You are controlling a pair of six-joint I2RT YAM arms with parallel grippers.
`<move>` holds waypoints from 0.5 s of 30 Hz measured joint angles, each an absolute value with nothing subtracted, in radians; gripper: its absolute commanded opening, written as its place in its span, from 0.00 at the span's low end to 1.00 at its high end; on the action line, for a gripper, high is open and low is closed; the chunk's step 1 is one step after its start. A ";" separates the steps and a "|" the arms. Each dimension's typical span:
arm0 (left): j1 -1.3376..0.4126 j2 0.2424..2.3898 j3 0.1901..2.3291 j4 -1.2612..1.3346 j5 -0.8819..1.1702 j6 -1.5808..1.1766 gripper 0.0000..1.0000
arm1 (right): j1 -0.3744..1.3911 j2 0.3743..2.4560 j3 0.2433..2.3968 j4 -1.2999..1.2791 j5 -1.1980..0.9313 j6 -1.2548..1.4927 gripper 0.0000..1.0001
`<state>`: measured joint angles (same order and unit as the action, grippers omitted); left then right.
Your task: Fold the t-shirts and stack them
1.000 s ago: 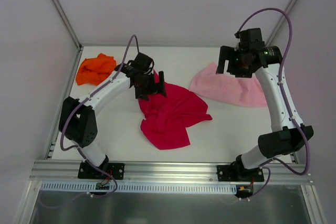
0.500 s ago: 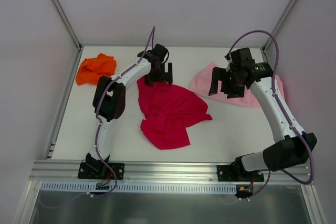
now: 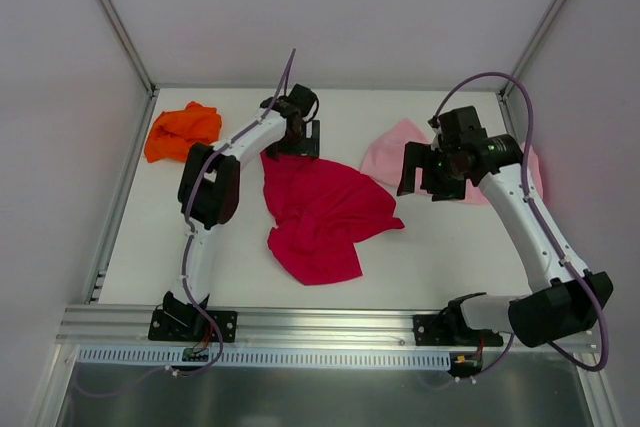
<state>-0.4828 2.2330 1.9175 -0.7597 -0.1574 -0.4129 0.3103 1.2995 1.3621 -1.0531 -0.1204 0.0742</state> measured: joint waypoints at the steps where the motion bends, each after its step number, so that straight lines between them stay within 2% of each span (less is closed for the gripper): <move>1: -0.483 2.239 1.918 -0.758 -0.162 -0.406 0.97 | 0.311 1.297 1.362 -1.053 -0.120 0.074 0.91; 11: -0.483 2.265 1.918 -0.744 -0.142 -0.369 0.96 | 0.312 1.264 1.363 -1.060 -0.118 0.073 0.91; 15: -0.483 2.270 1.918 -0.744 -0.134 -0.366 0.92 | 0.313 1.264 1.363 -1.060 -0.119 0.073 0.91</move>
<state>-0.4828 2.2704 1.9179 -0.7441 -0.1341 -0.3660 0.3130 1.2636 1.3632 -1.0599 -0.1188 0.0734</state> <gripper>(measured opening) 0.950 0.907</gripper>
